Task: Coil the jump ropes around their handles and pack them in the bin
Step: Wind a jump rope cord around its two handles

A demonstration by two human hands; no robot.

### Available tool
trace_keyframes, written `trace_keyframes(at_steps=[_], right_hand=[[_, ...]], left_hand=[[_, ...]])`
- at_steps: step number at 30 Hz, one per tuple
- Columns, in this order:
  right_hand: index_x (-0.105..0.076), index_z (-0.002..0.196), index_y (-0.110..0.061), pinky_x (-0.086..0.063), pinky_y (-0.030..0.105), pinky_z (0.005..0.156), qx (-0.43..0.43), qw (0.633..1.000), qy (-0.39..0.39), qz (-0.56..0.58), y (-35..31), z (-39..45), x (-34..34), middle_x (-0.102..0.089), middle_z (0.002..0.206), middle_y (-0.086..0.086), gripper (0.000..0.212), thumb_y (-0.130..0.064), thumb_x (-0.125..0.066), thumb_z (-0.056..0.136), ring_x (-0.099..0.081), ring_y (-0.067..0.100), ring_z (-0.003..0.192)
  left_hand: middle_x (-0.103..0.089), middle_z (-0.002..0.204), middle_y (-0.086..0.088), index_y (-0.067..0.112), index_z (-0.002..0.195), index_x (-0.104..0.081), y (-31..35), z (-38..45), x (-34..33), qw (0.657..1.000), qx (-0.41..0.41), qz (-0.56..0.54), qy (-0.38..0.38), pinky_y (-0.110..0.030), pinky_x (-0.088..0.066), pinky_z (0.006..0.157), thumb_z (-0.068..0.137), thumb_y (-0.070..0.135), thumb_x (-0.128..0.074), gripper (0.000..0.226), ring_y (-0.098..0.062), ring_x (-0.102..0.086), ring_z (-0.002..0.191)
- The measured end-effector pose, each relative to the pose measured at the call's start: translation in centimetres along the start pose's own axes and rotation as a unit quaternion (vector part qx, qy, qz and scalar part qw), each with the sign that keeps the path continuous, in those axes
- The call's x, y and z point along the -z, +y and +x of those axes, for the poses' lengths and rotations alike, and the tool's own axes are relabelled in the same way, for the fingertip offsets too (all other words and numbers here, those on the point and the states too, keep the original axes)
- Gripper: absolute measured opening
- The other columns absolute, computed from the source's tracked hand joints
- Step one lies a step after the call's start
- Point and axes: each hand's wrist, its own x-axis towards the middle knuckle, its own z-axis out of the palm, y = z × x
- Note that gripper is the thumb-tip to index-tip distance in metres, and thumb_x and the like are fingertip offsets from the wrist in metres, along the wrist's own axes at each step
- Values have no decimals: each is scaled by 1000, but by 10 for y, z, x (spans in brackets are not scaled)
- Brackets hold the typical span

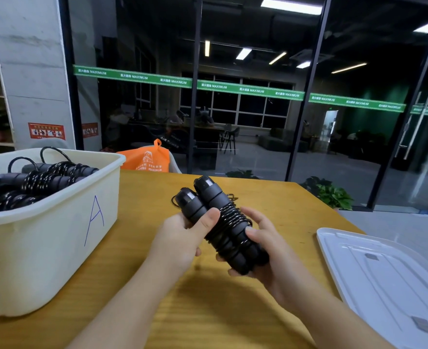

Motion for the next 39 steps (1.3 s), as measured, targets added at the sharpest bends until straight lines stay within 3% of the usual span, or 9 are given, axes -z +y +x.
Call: trace_keyframes(at_steps=[3,7,10,14,19,23,29,32,39], right_hand=[[-47,125,-49,-53,21,77,106,979,29,-169,1,-2,-4,-67,109,-7,34,-24,-46,101,-67,7,95],[-34,132,-58,-42,25,104,122,951,-28,-283,9,-3,-3,-50,137,-20,59,-48,-62,81,-51,-2,122],[-14,130,-65,-33,16,106,135,905,-29,-402,9,-2,-1,-34,143,-28,91,-44,-81,72,-36,-13,127],[-4,140,-62,-43,25,99,138,865,9,-483,9,-1,-2,-35,137,-29,103,-41,-78,70,-44,-6,119],[-34,139,-43,-56,35,85,105,946,-23,-305,6,-2,3,-65,111,-13,90,-18,-78,65,-67,8,95],[-49,130,-35,-54,25,68,80,969,-51,-228,-5,-4,2,-69,91,-6,73,-4,-77,70,-66,12,79],[-62,113,-31,-33,22,45,14,988,-110,-104,-9,-4,7,-60,88,3,54,-28,-74,60,-55,14,65],[-64,111,-21,-30,18,41,-8,991,-128,-30,-7,-1,11,-54,93,8,52,-27,-74,60,-51,13,61],[-64,101,-11,-31,14,36,-44,983,-126,124,-2,-3,10,-65,86,4,60,-24,-85,46,-53,12,55]], left_hand=[[-49,39,15,22,65,-56,-1,-3,-5,999,-4,11,46,-22,-39,48,81,50,-60,33,-8,-46,42],[-57,47,11,21,70,-61,-1,-7,-11,996,8,22,88,-29,-40,52,78,55,-63,35,-14,-54,50],[-63,58,8,21,73,-63,-1,-7,-14,995,19,28,99,-31,-48,57,75,58,-62,37,-13,-61,61],[-58,55,11,20,76,-63,0,-10,-15,995,13,64,70,-19,-34,48,71,62,-60,42,-3,-54,52],[-65,69,8,24,79,-62,2,-8,-9,994,-41,102,12,-10,-38,52,78,59,-58,35,2,-58,67],[-65,80,28,36,81,-59,6,-9,-2,991,-98,87,-7,-6,-38,58,64,79,-50,48,9,-57,77],[-55,52,27,29,75,-56,7,-10,4,981,-170,91,1,-10,-37,50,76,77,-38,51,5,-50,50],[-56,50,25,24,76,-59,6,-10,2,982,-171,76,0,-13,-40,54,79,52,-42,33,4,-52,52],[-64,66,13,21,85,-63,-1,-4,-5,989,-140,-30,-25,-14,-44,65,88,45,-55,26,-3,-59,64]])
